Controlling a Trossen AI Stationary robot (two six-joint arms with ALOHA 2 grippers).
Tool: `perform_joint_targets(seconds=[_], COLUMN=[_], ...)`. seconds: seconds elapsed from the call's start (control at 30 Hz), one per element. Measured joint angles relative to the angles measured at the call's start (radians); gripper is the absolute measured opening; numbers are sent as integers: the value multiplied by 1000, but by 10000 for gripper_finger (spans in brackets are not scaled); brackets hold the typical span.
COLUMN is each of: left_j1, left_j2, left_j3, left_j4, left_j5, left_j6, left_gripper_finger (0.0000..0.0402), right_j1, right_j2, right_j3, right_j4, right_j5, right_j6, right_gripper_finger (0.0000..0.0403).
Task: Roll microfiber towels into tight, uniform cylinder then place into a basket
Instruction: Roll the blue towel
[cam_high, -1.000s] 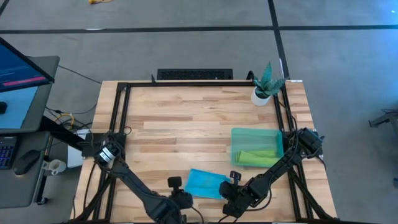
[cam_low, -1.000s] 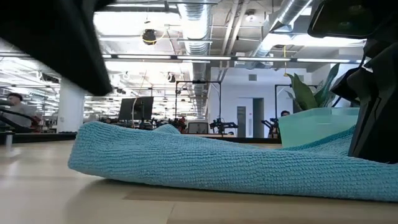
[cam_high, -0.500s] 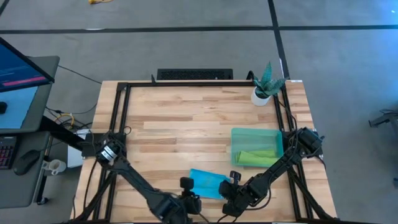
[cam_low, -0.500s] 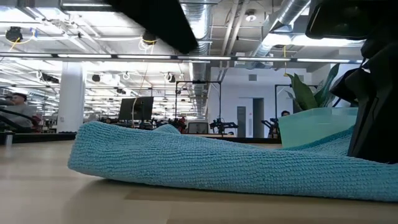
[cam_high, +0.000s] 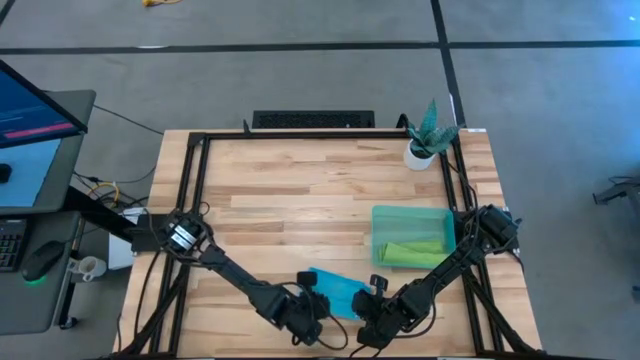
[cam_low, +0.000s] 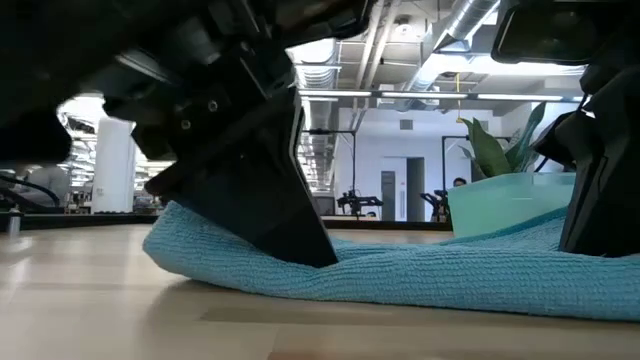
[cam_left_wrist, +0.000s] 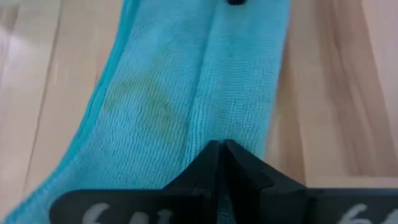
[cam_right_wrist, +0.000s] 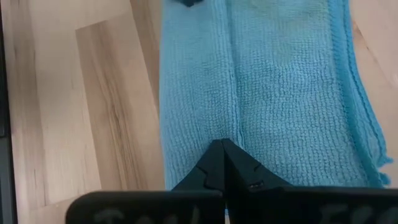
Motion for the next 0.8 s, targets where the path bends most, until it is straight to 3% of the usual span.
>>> perform_joint_targets(seconds=[0.13,0.37,0.8], left_j1=[1,-3,-11], left_j2=[-4,-3,-2], left_j3=[-42,-51,-52], left_j4=[24,39,37], left_j5=[-7,76,163], left_j6=[-81,-189,-456], left_gripper_finger=[18,18,18], right_j1=[0,0,-8], right_j2=[0,1,1], right_j3=[0,0,2], right_j4=[0,0,12], right_j5=[0,0,-12], right_j6=[8,8,81], right_gripper_finger=[14,23,117])
